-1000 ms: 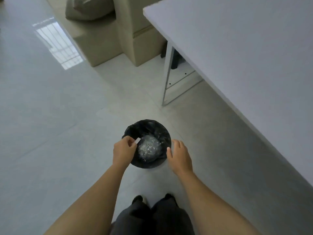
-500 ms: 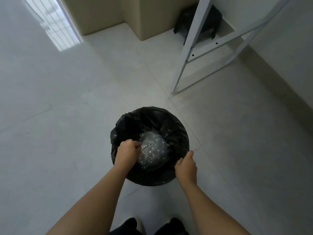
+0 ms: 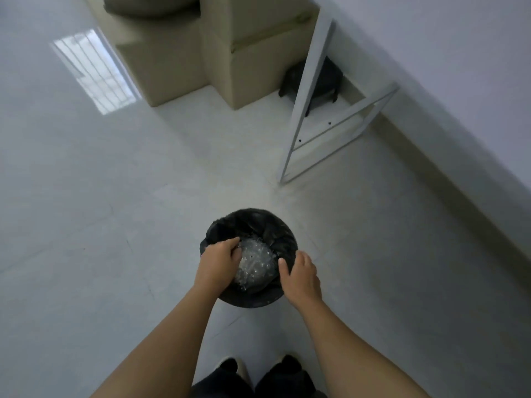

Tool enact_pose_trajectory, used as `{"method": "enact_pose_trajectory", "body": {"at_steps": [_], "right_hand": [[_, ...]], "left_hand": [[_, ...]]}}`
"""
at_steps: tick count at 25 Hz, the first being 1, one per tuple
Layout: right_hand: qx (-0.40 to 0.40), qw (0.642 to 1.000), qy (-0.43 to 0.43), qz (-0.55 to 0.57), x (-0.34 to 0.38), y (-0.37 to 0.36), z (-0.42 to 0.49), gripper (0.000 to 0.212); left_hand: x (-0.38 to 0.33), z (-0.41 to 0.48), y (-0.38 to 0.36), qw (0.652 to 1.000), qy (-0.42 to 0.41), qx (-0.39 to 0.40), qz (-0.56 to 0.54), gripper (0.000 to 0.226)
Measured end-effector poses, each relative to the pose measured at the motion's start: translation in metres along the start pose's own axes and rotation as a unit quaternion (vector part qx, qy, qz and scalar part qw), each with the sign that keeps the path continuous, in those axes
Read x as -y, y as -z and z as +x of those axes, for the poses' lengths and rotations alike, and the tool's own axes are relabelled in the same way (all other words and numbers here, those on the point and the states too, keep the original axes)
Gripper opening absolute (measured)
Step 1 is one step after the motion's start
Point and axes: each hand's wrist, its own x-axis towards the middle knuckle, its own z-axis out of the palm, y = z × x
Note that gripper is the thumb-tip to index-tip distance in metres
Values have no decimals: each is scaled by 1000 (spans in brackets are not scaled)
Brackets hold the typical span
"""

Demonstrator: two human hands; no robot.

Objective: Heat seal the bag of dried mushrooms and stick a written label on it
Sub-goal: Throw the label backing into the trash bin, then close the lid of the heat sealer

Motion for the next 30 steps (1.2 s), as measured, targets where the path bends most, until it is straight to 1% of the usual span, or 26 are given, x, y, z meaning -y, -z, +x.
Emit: {"method": "enact_pose_trajectory", "body": {"at_steps": [1,3,7,10,12,16,18,22,24,25,28,30], "right_hand": [[1,1000,22,-2,14,21,-17,62],[-24,998,54,4,44,75,-60,58],[-99,991,87,16,85,181,-161,51],[-155,985,75,14,81,241,-221,48],[-199,979,31,31,61,276,-254,52],[-310,945,-67,75,-4,332,-298,55],[-347,928,-111,83,-43,355,-322,56],[-425,875,-206,109,-131,393,-378,60],[-444,854,-244,120,-177,408,-398,62],[-445,849,-258,122,-198,416,-405,63],[-457,831,-293,120,-274,445,-421,65],[-456,828,-311,103,-334,471,-425,68]], "left_hand": [[-16,-10,22,1000,-25,1,13,37],[-56,-33,76,997,-71,-5,35,37],[-146,-95,172,987,-149,11,65,39],[-215,-140,209,974,-215,23,65,42],[-267,-169,214,959,-269,52,71,44],[-363,-198,181,914,-376,115,96,49],[-403,-215,159,894,-413,137,108,50],[-487,-272,103,831,-501,197,138,52],[-528,-296,77,806,-534,222,128,52],[-546,-305,65,800,-542,230,116,52],[-603,-323,26,800,-542,247,72,50],[-648,-328,-11,800,-538,258,61,50]]}}
